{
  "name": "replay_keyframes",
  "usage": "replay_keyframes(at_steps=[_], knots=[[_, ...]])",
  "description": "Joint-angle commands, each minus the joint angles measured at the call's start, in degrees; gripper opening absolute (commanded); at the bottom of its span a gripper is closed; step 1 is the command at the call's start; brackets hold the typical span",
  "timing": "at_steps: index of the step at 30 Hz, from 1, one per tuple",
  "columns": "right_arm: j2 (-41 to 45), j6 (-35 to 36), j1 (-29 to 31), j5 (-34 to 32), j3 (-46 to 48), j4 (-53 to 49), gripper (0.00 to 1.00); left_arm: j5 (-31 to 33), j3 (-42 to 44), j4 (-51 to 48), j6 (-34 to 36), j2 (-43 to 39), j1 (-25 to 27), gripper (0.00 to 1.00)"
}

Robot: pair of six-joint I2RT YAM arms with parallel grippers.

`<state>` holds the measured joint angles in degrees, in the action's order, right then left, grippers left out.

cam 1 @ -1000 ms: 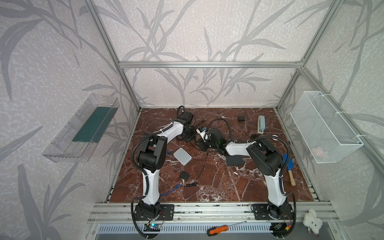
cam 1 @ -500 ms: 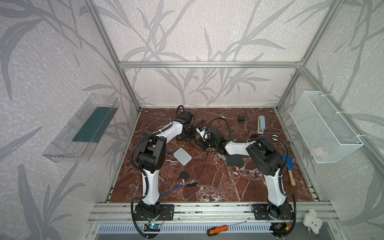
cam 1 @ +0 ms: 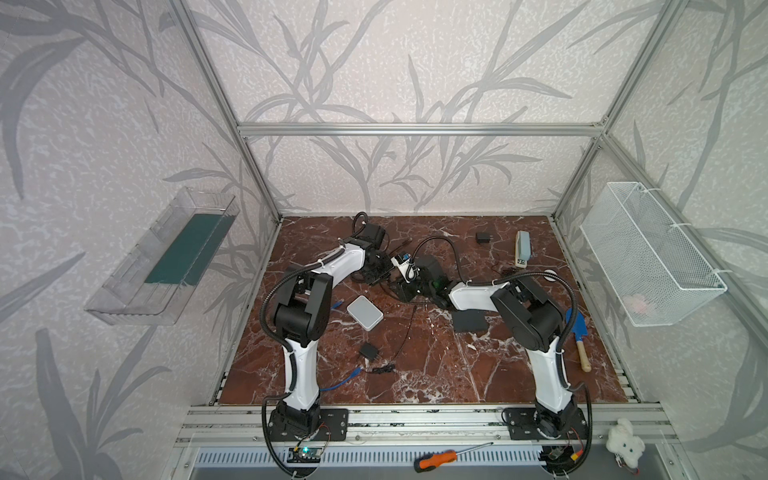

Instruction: Insert the plug into the switch port

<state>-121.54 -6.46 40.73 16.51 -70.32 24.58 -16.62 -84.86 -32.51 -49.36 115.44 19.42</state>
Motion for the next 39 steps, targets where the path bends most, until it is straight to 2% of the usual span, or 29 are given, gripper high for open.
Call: replay_keyframes(at_steps=[1, 5, 11, 14, 18, 24, 29, 35, 39], knots=[[-1.5, 1.0, 1.5, 2.9, -0.2, 0.1, 0.43, -0.8, 0.1, 2.0, -1.5, -3.0, 0.7, 0.08], [-2.2, -0.3, 1.5, 4.9, -0.6, 0.2, 0.40, -2.0, 0.3, 2.9, -3.0, -2.9, 0.7, 0.08], [-2.5, -0.5, 1.5, 1.7, -0.4, -0.4, 0.38, -3.5, 0.7, 3.6, -4.6, -3.4, 0.6, 0.08], [-2.7, -1.0, 1.5, -0.4, -1.4, -1.8, 0.28, -4.1, 1.4, 4.2, -5.6, -4.0, 0.4, 0.08], [-2.6, -1.4, 1.5, -0.8, -0.9, -1.2, 0.25, -5.3, 2.5, 5.6, -7.8, -4.4, -0.1, 0.08], [-1.4, -2.5, 1.5, -2.7, -0.5, -1.2, 0.13, -6.9, 3.0, 6.6, -8.9, -4.8, -0.2, 0.08], [1.1, -5.4, 0.4, -3.4, -0.3, -4.2, 0.06, -6.6, 3.4, 6.7, -8.8, -5.4, -0.3, 0.09], [3.6, -10.1, -2.0, 0.2, 1.1, -6.9, 0.04, -7.0, 3.3, 7.1, -6.6, -5.8, -0.4, 0.29], [4.8, -12.2, -3.5, 3.6, 0.0, -11.8, 0.04, -6.0, 0.8, 3.3, 2.0, -6.5, -0.8, 0.37]])
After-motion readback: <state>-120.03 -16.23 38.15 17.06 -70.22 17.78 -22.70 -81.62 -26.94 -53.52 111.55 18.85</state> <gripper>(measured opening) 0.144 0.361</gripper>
